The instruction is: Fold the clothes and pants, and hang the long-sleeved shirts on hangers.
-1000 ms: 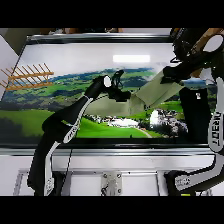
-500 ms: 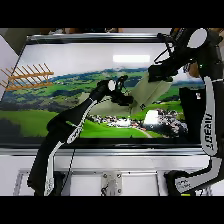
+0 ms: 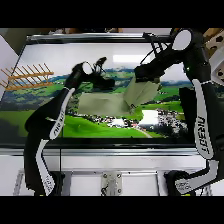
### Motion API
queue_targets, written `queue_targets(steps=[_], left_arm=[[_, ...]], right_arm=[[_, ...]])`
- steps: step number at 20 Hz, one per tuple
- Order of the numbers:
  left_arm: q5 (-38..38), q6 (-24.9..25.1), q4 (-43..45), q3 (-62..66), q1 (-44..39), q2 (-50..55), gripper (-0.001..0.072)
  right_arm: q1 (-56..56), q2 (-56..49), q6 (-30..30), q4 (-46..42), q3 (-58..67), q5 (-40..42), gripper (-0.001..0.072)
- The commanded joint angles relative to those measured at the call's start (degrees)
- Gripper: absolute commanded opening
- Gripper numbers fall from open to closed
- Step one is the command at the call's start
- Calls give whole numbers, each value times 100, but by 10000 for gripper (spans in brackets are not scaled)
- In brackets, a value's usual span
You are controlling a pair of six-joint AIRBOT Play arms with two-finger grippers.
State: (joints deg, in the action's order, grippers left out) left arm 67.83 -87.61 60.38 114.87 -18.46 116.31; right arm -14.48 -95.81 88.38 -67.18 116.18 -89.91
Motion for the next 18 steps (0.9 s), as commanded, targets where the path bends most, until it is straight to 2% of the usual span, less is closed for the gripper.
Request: queue_targets(steps=[1,5,8,9,11,12,14,15,16,17,18], left_arm=[[352,164,4,-2,791,-446,12],[678,225,4,-2,1600,-927,12],[901,232,2,-2,2081,-1300,12],[942,232,-2,-2,2201,-1405,12],[1023,229,-2,-2,2385,-1604,12],[1025,232,2,-2,2441,-1676,12],[1016,229,4,-2,2540,-1803,12],[1010,229,7,-2,2588,-1862,12],[1027,232,11,-4,2625,-1928,12],[1064,232,9,-4,2680,-2004,12],[1088,234,13,-4,2691,-2074,12]], right_arm=[[-426,-90,103,289,4,654,14],[-935,-623,70,721,4,1558,15],[-1375,-1320,-184,1161,4,2702,17],[-1565,-1598,-361,1419,4,3123,43],[-1974,-2120,-997,2203,13,3901,560],[-2170,-2339,-1499,2734,48,4269,662],[-2400,-2490,-2682,3735,160,4546,661],[-2426,-2409,-3296,3895,160,4557,651],[-2396,-2277,-3512,3751,157,4498,650],[-2295,-2107,-3405,3359,155,4341,644],[-2151,-1928,-3014,2837,151,4135,509]])
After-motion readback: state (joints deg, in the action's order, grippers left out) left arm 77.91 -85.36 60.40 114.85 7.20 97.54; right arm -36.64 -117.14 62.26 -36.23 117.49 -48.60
